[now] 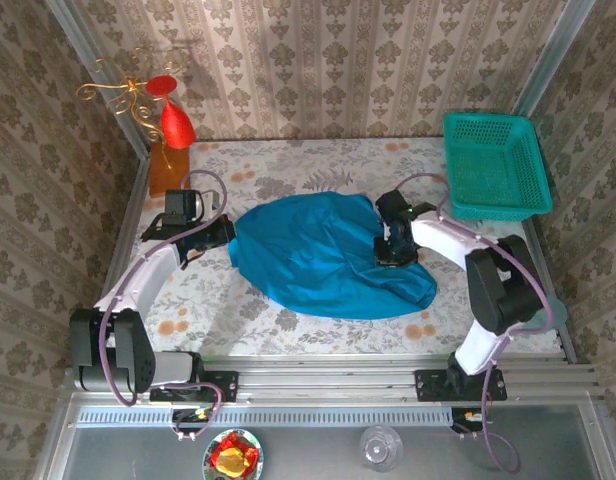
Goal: Fold the inside-out t-shirt
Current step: Turn the T-shirt inside out at the center of the table.
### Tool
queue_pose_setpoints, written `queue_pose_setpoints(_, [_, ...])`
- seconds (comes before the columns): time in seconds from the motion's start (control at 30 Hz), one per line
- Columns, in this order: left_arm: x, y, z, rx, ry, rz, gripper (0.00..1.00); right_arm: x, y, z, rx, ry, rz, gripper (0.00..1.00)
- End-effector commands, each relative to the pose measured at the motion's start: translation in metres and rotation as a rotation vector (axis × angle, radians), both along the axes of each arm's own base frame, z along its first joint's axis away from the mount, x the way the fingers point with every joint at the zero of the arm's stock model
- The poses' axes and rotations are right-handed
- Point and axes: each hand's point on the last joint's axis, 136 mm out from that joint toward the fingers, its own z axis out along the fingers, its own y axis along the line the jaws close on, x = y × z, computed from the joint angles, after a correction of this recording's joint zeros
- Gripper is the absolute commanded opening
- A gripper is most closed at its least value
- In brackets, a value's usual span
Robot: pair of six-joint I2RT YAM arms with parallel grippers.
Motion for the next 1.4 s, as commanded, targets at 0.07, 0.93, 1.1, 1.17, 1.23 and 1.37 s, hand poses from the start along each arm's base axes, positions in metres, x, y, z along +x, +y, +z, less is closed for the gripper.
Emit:
queue_pose_setpoints(0.07, [-0.001,0.001,0.01,0.002,-0.021,-0.005,0.0,-0.023,-0.012,0.022,-0.033,-0.018,-0.033,0.0])
queue_pose_setpoints(0.93, [-0.002,0.002,0.014,0.0,-0.03,-0.009,0.0,0.034,0.014,-0.023,-0.002,0.025,-0.196,0.33])
queue_pose_setpoints(1.1, [-0.003,0.003,0.013,0.001,-0.028,-0.004,0.0,0.029,0.005,-0.02,-0.043,0.017,-0.202,0.25])
queue_pose_setpoints(1.17, [-0.002,0.004,0.012,0.001,-0.029,-0.003,0.0,0.026,0.001,-0.015,-0.054,0.009,-0.204,0.2])
queue_pose_setpoints(1.23, [-0.002,0.004,0.012,0.0,-0.03,-0.004,0.0,0.023,-0.003,-0.007,-0.064,-0.007,-0.205,0.13])
queue_pose_setpoints(1.37, [-0.001,0.005,0.011,0.004,-0.028,-0.003,0.0,0.016,-0.012,0.01,-0.086,-0.043,-0.213,0.0])
